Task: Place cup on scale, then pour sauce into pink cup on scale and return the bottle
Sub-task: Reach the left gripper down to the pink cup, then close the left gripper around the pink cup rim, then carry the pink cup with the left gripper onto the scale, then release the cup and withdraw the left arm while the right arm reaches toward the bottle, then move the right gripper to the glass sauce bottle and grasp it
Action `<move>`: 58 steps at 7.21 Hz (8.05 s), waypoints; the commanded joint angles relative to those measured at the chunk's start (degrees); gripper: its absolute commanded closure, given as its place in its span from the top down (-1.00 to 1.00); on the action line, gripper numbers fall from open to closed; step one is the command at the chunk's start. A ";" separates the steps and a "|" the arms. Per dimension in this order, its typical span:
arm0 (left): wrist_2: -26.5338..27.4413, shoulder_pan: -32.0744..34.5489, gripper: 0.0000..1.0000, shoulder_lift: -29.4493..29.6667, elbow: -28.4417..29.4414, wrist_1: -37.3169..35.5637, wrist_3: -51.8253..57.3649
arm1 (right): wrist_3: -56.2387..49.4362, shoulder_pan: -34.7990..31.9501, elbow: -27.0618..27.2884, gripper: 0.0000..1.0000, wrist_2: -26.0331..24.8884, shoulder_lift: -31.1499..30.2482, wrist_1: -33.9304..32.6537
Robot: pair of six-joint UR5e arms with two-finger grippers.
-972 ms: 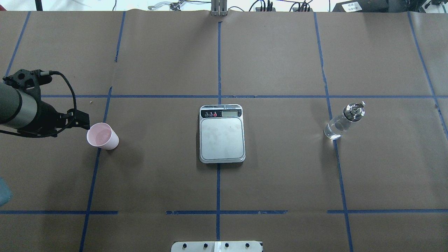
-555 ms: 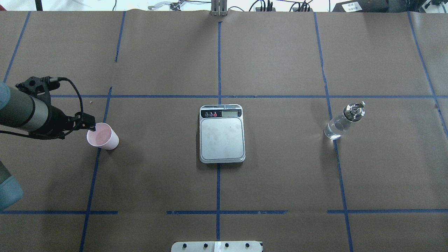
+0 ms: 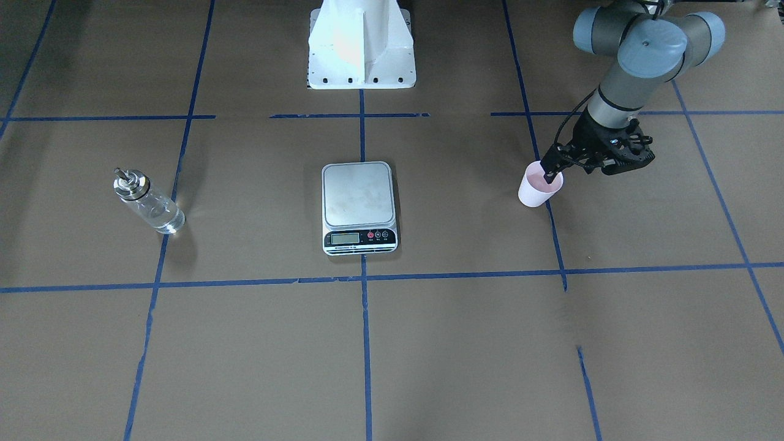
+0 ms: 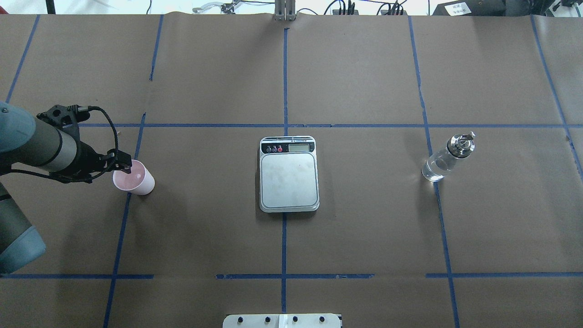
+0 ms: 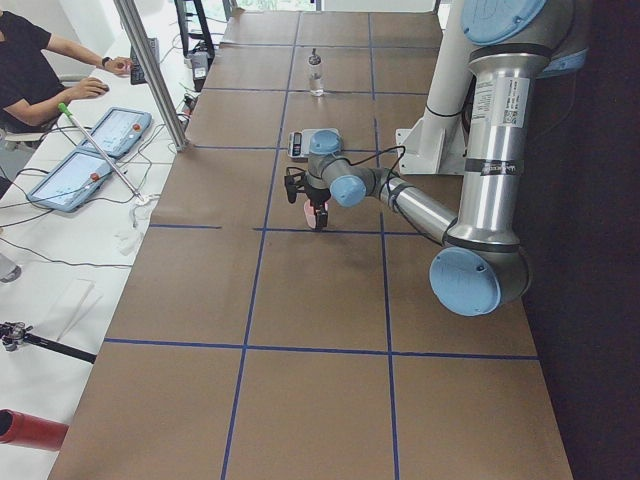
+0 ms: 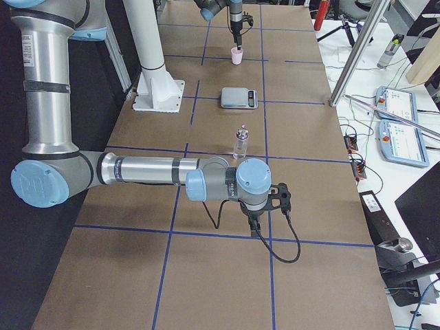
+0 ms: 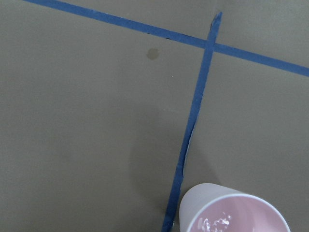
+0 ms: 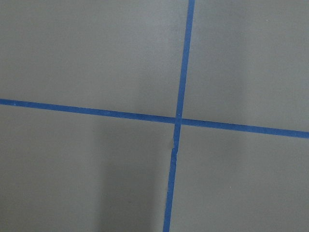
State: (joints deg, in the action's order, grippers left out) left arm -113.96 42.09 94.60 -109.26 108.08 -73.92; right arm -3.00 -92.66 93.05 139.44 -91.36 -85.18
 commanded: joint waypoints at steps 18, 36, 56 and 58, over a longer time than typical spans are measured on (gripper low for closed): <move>-0.64 -1.57 -1.00 23.03 -8.61 -32.11 -9.55 | -0.08 1.16 -0.15 1.00 -0.66 1.01 -0.16; 0.23 -11.51 0.39 45.14 18.91 -21.68 -28.83 | 0.19 1.16 1.61 1.00 0.31 1.27 -0.69; -3.90 23.09 1.00 16.70 -15.55 -43.65 42.71 | 77.59 66.59 44.87 1.00 -53.33 -19.47 18.90; -3.90 29.51 1.00 11.15 -13.63 -42.96 62.93 | 78.76 69.89 36.11 1.00 -60.23 -19.56 32.72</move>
State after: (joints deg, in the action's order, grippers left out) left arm -117.89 67.96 109.01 -124.14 64.61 -22.96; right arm 74.96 -24.99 134.18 83.54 -110.87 -60.66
